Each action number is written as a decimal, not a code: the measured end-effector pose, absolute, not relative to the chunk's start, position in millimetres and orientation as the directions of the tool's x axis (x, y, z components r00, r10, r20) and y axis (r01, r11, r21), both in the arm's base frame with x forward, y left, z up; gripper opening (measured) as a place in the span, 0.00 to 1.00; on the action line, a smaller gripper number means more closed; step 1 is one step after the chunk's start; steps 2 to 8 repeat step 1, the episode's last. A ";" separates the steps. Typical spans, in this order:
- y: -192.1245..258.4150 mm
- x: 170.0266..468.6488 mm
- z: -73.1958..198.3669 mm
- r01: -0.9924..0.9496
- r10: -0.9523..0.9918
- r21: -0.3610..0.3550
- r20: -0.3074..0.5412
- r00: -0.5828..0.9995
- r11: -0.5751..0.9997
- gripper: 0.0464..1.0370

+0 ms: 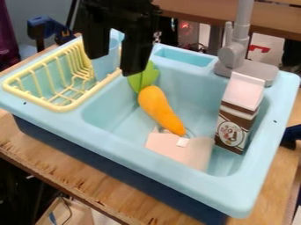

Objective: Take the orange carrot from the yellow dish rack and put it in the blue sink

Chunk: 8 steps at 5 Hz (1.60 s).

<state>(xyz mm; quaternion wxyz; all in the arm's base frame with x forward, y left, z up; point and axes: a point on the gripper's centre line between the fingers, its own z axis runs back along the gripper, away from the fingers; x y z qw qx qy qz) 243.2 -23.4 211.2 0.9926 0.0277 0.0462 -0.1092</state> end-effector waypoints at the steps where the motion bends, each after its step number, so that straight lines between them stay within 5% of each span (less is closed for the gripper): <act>1: -23.5 243.0 211.2 0.219 -0.214 0.046 -0.099 0.972 0.975 0.96; 8: -23.5 243.0 211.2 0.219 -0.214 0.046 -0.099 0.972 0.975 0.96</act>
